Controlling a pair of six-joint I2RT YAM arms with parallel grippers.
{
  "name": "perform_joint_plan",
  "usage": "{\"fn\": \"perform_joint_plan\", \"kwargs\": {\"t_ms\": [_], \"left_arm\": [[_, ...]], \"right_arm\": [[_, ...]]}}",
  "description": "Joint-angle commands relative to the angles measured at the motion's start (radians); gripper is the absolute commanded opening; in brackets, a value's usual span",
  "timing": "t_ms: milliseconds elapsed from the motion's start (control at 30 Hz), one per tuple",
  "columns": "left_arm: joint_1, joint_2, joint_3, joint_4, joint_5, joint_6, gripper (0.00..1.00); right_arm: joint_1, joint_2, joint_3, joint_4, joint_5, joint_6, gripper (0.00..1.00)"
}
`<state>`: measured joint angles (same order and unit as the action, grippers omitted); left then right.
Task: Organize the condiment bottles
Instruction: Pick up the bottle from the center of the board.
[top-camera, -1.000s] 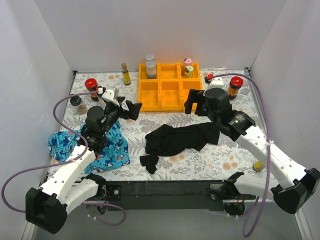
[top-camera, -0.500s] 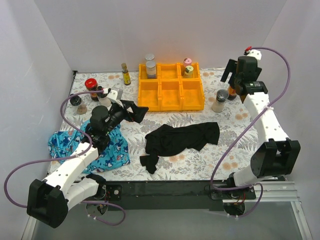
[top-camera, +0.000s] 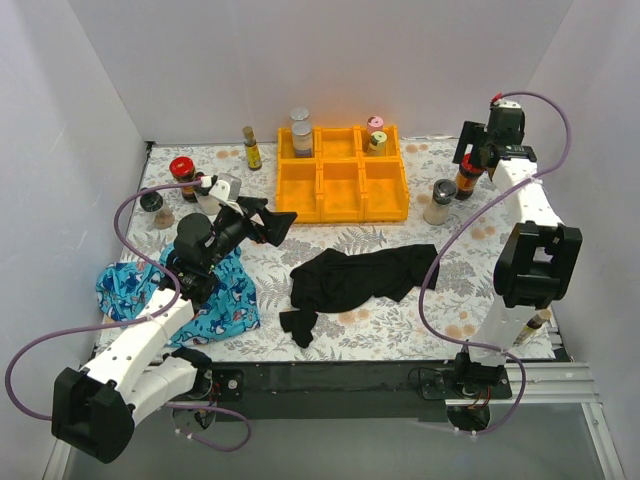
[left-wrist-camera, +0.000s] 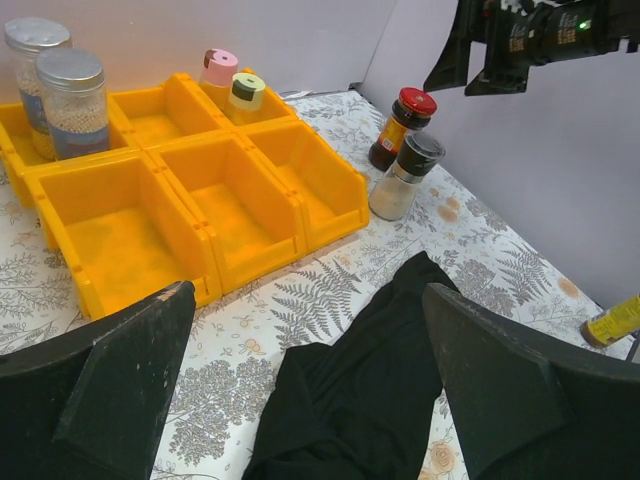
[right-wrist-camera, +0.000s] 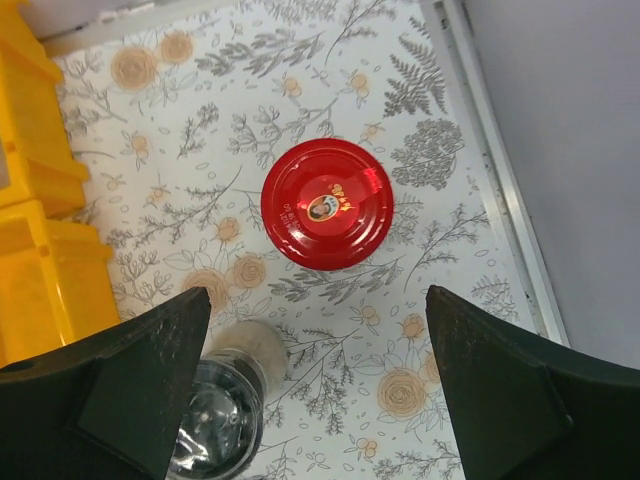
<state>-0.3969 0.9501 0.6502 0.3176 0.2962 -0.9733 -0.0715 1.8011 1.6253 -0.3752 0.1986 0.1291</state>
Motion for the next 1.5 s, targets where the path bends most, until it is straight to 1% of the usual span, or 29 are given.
{"fn": "perform_joint_plan", "kwargs": {"t_ms": [0, 133, 267, 567, 667, 800, 900, 1000, 1267, 1467], "left_arm": [[-0.005, -0.002, 0.037, -0.009, -0.003, 0.005, 0.98], [-0.003, 0.006, 0.039, -0.012, -0.003, 0.007, 0.98], [-0.003, 0.010, 0.042, -0.017, 0.001, 0.007, 0.98], [-0.003, 0.018, 0.048, -0.023, 0.012, 0.005, 0.98], [-0.003, 0.016, 0.048, -0.026, 0.015, 0.007, 0.98], [-0.003, 0.015, 0.051, -0.029, 0.012, 0.010, 0.98], [-0.003, 0.015, 0.052, -0.031, 0.014, 0.010, 0.98], [-0.003, 0.015, 0.054, -0.032, 0.018, 0.010, 0.98], [-0.003, 0.021, 0.058, -0.035, 0.026, 0.010, 0.98], [-0.003, 0.027, 0.060, -0.035, 0.032, 0.010, 0.98]], "right_arm": [[0.004, 0.061, 0.062, 0.050, -0.041, -0.081, 0.97], [0.002, 0.133, 0.099, 0.047, -0.013, -0.103, 0.96], [0.001, 0.149, 0.082, 0.061, -0.002, -0.080, 0.95], [-0.002, 0.127, -0.047, 0.245, 0.015, -0.063, 0.92], [-0.007, 0.127, -0.085, 0.278, 0.019, -0.046, 0.90], [-0.011, 0.101, -0.168, 0.366, 0.010, -0.043, 0.84], [-0.014, 0.090, -0.206, 0.441, -0.002, -0.039, 0.82], [-0.017, 0.092, -0.225, 0.479, -0.005, -0.039, 0.81], [-0.022, 0.109, -0.206, 0.501, -0.011, -0.046, 0.84], [-0.022, 0.086, -0.215, 0.501, -0.022, -0.043, 0.81]]}}
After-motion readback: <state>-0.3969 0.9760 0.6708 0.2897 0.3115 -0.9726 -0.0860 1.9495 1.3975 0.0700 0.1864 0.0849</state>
